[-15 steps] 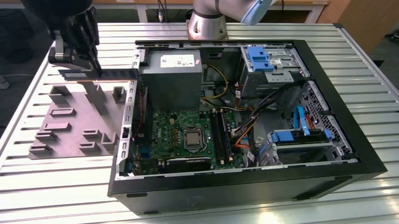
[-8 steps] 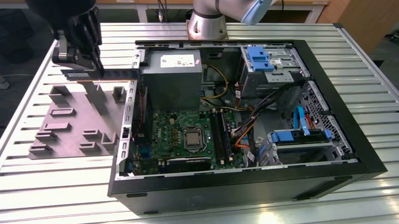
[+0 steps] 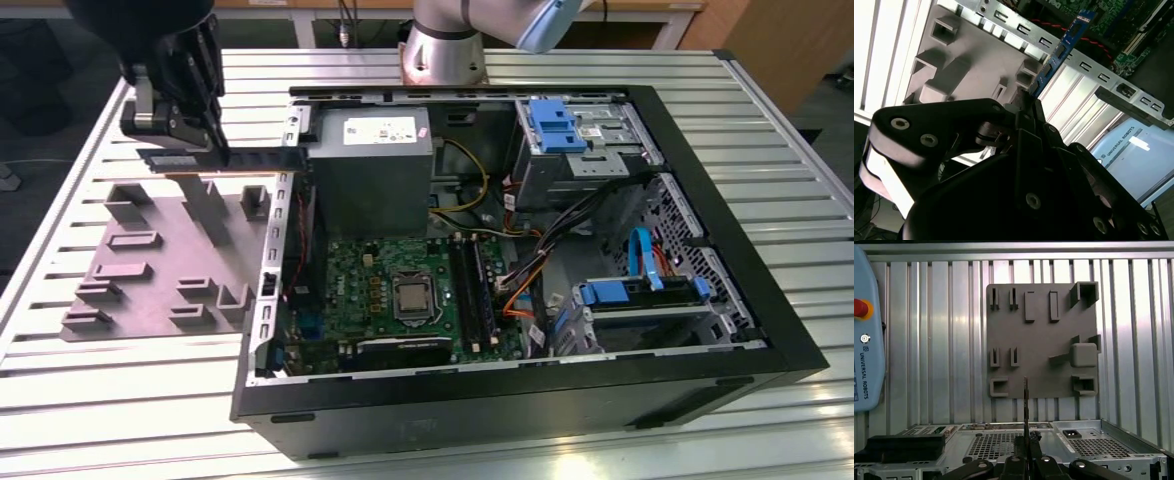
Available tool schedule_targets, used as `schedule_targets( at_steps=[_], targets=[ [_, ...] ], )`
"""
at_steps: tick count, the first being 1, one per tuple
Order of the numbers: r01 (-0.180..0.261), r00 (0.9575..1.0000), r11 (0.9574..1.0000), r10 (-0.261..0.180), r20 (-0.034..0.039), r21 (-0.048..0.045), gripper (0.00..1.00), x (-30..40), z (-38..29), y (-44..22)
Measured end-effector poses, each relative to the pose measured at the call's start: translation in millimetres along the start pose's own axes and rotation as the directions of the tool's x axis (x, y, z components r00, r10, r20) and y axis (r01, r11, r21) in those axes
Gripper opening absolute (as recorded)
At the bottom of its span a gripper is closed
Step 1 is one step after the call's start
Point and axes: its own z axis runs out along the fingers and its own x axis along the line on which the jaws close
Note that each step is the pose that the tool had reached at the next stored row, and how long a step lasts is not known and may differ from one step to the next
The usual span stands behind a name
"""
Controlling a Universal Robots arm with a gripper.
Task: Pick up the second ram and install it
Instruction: 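Pick up the second ram and move it above second insertion slot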
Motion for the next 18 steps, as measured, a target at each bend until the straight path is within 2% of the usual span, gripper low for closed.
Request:
schedule_targets(
  at_steps=[9, 18],
  targets=[
    [0.0, 1.0, 1.0, 0.0, 0.0, 0.0, 0.14, -0.3, -0.2, -6.7],
    [0.0, 1.0, 1.0, 0.0, 0.0, 0.0, 0.14, -0.8, -0.7, -20.2]
  ],
)
